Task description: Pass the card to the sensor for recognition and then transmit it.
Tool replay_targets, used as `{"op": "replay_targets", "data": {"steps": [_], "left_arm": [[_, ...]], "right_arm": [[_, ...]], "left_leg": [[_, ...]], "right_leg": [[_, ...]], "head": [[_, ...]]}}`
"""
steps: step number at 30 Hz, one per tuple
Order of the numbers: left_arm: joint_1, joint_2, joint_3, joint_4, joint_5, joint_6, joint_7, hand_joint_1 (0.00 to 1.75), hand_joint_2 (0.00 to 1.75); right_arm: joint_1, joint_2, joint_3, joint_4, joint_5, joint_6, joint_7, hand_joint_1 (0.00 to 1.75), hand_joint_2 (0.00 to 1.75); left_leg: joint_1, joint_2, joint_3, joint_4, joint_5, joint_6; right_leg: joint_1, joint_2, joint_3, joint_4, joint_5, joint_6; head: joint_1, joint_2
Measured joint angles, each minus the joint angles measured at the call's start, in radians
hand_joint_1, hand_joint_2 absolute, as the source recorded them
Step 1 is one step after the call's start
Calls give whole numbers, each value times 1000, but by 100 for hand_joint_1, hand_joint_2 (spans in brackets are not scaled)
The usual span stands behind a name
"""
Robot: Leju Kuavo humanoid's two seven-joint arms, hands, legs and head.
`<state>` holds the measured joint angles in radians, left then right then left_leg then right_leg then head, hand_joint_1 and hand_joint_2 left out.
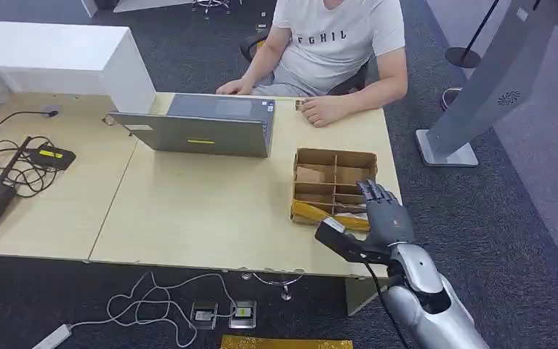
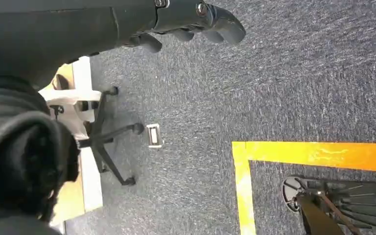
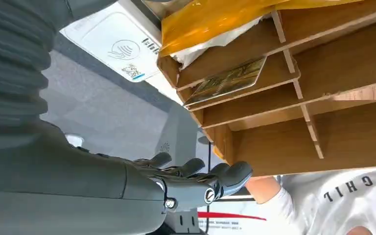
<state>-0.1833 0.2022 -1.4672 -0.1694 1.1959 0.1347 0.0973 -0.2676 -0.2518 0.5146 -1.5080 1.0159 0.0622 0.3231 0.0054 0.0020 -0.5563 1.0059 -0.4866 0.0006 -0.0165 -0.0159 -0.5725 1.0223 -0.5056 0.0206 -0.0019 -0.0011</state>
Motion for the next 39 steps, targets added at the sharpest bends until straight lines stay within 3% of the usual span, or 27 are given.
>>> {"op": "replay_targets", "data": {"steps": [39], "left_arm": [[-1, 4, -11, 0, -5, -8, -4, 0, 0]], "right_arm": [[1, 15, -2, 0, 19, 3, -9, 0, 175]], "left_leg": [[0, 0, 0, 0, 0, 0]], "right_leg": [[0, 0, 0, 0, 0, 0]], "head": [[0, 0]]}}
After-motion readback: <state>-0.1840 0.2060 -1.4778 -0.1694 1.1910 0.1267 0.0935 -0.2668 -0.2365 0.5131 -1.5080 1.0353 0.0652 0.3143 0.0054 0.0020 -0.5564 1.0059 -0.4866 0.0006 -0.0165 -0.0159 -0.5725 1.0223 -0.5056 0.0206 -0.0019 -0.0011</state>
